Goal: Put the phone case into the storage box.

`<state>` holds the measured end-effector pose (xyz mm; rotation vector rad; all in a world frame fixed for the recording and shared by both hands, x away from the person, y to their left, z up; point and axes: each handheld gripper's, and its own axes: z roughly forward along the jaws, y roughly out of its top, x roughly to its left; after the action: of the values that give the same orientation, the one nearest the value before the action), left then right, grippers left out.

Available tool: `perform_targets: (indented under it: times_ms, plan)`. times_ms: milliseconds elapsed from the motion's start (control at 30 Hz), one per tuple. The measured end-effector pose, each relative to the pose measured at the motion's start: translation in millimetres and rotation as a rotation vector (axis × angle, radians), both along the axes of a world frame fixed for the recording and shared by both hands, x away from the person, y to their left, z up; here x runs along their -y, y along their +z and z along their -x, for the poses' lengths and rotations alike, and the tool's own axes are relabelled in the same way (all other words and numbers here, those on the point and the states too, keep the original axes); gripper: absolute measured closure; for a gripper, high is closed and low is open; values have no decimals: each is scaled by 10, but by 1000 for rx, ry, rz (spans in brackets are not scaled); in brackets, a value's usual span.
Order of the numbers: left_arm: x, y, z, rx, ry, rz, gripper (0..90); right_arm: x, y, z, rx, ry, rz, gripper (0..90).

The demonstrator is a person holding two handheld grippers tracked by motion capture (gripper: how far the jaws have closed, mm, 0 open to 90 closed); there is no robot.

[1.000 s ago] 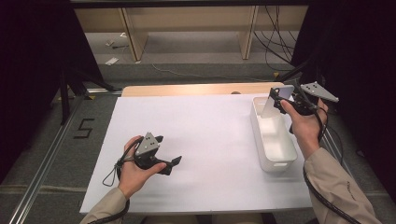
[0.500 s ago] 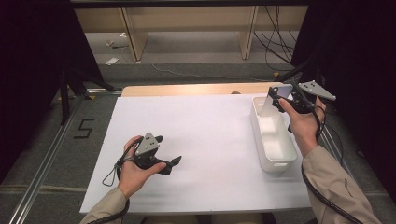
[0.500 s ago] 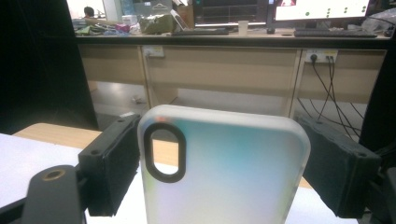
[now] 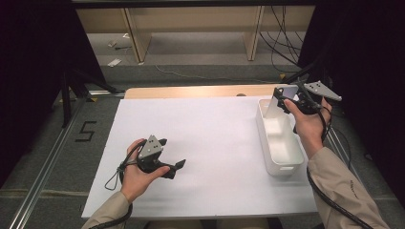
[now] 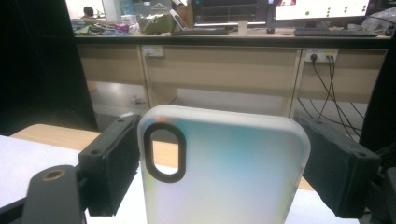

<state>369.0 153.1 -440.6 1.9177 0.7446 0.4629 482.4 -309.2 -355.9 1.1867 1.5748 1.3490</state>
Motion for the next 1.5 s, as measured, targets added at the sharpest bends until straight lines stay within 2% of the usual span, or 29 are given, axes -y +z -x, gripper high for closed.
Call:
perform_targets:
  times_ms: [1500]
  plan:
    - [-10, -2, 1, 0, 1, 8, 0, -67, -16, -229, -10, -14, -2, 185]
